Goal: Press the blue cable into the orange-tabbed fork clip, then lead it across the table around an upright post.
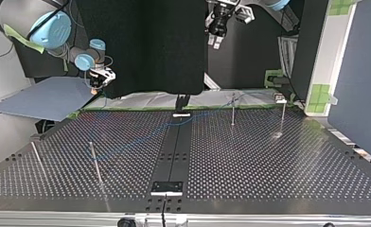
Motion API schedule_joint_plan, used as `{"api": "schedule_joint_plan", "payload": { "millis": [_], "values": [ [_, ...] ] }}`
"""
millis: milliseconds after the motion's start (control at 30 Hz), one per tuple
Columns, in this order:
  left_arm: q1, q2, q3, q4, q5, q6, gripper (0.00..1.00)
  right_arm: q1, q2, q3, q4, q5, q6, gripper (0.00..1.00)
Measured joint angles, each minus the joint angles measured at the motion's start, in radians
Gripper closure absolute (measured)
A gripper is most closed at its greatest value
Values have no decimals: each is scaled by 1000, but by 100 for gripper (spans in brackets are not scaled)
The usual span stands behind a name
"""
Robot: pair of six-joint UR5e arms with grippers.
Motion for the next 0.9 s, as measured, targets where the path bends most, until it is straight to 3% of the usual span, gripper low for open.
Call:
{"api": "schedule_joint_plan", "payload": {
  "millis": [200,900],
  "values": [
    [2,0,-27,-1,10,18,0,0,0,0,-1,0,0,100],
    [3,0,-29,-1,11,20,0,0,0,0,-1,0,0,100]
  ]
}}
